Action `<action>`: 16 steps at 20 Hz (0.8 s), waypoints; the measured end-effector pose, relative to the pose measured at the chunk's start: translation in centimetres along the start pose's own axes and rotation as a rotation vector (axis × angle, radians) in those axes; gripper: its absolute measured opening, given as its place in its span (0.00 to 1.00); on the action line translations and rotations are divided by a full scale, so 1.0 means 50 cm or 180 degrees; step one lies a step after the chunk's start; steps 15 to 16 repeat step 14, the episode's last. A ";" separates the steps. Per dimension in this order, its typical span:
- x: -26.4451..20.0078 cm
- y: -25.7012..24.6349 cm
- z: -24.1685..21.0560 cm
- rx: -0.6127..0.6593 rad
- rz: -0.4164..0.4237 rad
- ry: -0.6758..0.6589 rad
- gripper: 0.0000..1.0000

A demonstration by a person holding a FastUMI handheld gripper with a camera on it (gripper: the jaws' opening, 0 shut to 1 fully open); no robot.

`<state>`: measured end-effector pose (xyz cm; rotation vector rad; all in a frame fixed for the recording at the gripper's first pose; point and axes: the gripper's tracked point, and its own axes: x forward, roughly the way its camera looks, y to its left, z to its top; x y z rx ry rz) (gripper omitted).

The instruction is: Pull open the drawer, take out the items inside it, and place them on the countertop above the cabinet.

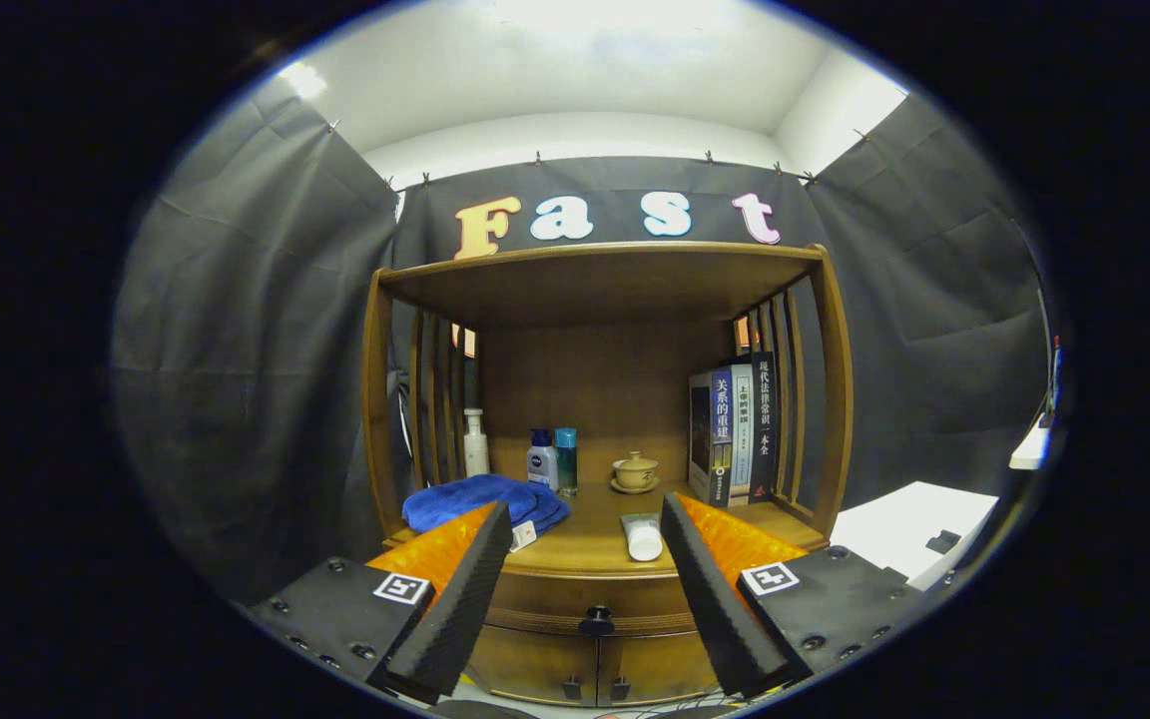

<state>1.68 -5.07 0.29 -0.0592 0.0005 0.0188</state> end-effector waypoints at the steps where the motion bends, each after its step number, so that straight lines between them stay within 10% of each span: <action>1: -0.001 -0.001 0.003 -0.0002 -0.0008 -0.0011 0.98; 16: -0.008 0.008 0.007 0.0022 0.0013 -0.0037 0.98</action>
